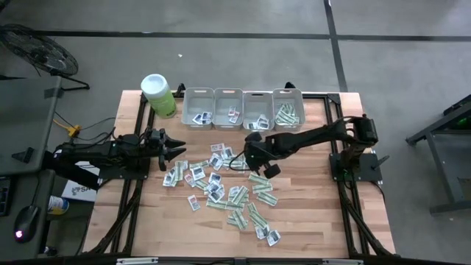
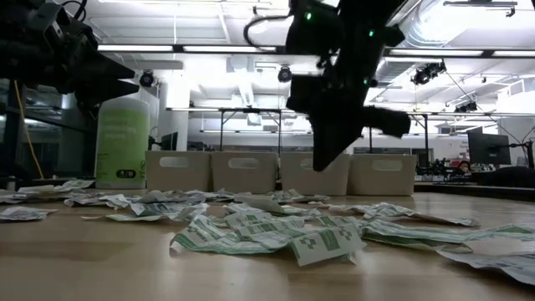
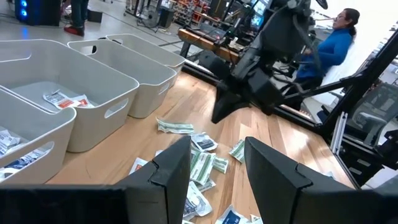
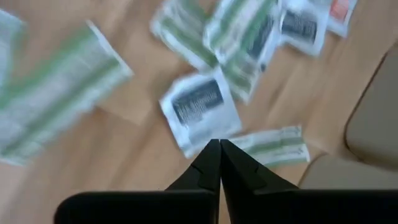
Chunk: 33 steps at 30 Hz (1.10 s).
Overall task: Pick & Place First Aid Supplies
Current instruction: Put the bandage into the right gray bin
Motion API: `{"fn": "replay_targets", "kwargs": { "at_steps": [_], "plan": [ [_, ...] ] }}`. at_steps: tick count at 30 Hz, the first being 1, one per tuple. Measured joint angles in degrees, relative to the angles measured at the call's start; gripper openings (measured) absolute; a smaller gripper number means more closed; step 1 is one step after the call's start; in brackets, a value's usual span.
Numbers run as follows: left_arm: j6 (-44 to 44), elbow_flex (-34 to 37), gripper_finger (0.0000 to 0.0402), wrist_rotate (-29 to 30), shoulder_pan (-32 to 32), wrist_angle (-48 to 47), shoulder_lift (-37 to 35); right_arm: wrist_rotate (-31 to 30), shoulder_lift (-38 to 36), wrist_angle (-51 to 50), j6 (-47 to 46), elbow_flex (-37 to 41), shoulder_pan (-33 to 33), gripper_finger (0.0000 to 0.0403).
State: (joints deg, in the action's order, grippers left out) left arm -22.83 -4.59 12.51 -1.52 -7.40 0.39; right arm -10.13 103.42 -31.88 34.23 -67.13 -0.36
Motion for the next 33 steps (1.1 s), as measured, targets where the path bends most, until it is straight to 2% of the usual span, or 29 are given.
{"fn": "replay_targets", "kwargs": {
  "at_steps": [5, 14, 18, 22, 27, 33],
  "plan": [
    [0.0, 0.0, 0.015, 0.0, 0.0, 0.0, 0.0, -4.6, 1.5, -0.5, 0.8, 0.0, -0.5, 0.0029],
    [0.0, 0.0, 0.015, 0.0, 0.0, 0.0, 0.0, -1.5, 5.3, 1.1, 0.4, 0.0, -2.8, 0.0149],
    [0.0, 0.0, 0.015, 0.0, 0.0, 0.0, 0.0, -1.1, 6.3, 2.6, 0.7, -0.1, -3.9, 0.0181],
    [0.0, 0.0, 0.015, 0.0, 0.0, 0.0, 0.0, 1.4, 7.1, 2.7, 0.7, -0.2, -5.4, 0.0181],
    [0.0, 0.0, 0.015, 0.0, 0.0, 0.0, 0.0, 7.6, 7.4, 2.1, 0.7, -0.3, -7.5, 0.0156],
    [0.0, 0.0, 0.015, 0.0, 0.0, 0.0, 0.0, 7.8, 7.5, 0.2, 0.7, -0.2, -8.6, 0.0113]
  ]
}}
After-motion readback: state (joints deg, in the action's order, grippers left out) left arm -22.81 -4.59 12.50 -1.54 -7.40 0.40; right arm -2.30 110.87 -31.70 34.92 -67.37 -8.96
